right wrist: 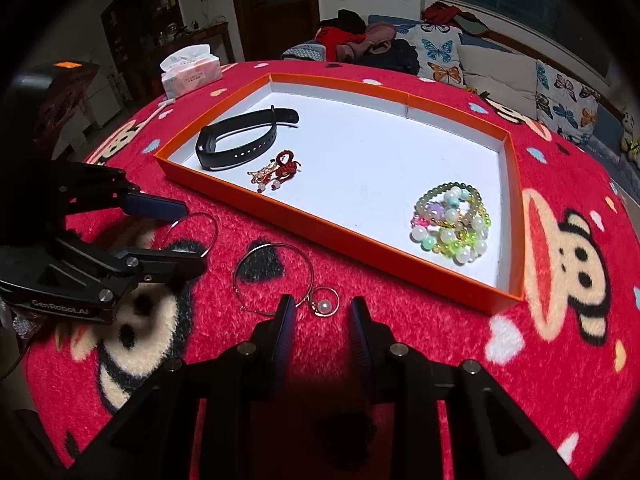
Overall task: Organize jewelry
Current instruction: 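Grasp a silver hoop earring with the left tool while the right tool grasps the small silver ring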
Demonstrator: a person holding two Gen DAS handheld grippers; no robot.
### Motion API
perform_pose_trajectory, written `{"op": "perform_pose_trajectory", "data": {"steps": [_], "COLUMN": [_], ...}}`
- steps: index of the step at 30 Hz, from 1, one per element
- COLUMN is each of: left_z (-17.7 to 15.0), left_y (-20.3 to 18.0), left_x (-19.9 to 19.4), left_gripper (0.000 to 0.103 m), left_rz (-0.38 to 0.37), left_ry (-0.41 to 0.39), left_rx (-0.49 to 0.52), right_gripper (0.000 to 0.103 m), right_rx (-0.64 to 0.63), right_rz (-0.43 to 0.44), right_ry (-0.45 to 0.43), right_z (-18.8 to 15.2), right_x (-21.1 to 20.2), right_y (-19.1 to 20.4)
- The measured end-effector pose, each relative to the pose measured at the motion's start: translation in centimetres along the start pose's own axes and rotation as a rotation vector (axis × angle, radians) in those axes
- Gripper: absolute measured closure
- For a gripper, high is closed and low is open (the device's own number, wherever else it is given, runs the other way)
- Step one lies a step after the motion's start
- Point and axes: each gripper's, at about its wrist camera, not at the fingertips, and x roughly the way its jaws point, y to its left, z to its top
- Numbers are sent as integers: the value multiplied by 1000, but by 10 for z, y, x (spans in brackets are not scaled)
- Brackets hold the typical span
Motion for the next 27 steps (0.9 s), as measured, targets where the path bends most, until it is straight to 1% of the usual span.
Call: {"op": "perform_pose_trajectory", "data": {"steps": [3, 8, 12, 13, 17, 20, 27], "left_z": [0, 0, -1, -1, -2, -3, -8], "left_y": [0, 0, -3, -4, -4, -4, 1], "left_x": [0, 0, -1, -1, -1, -2, -9], "left_gripper": [45, 45, 45, 45, 46, 51, 51], "left_rz": [1, 0, 7, 8, 7, 13, -16], "left_ry": [-1, -2, -9, -10, -17, -26, -46], "left_rx": [4, 3, 18, 21, 30, 36, 18], "right_gripper": [72, 72, 82, 83, 83, 84, 84], "right_rx": [-20, 0, -10, -16, -32, -23, -4], "right_rz": [-2, 20, 11, 9, 0, -2, -5], "right_ry": [-2, -13, -12, -12, -14, -21, -50], "right_z": [1, 2, 1, 1, 1, 0, -4], "right_x": [3, 4, 5, 5, 5, 2, -14], "right_y": [2, -5, -5, -3, 0, 0, -2]}}
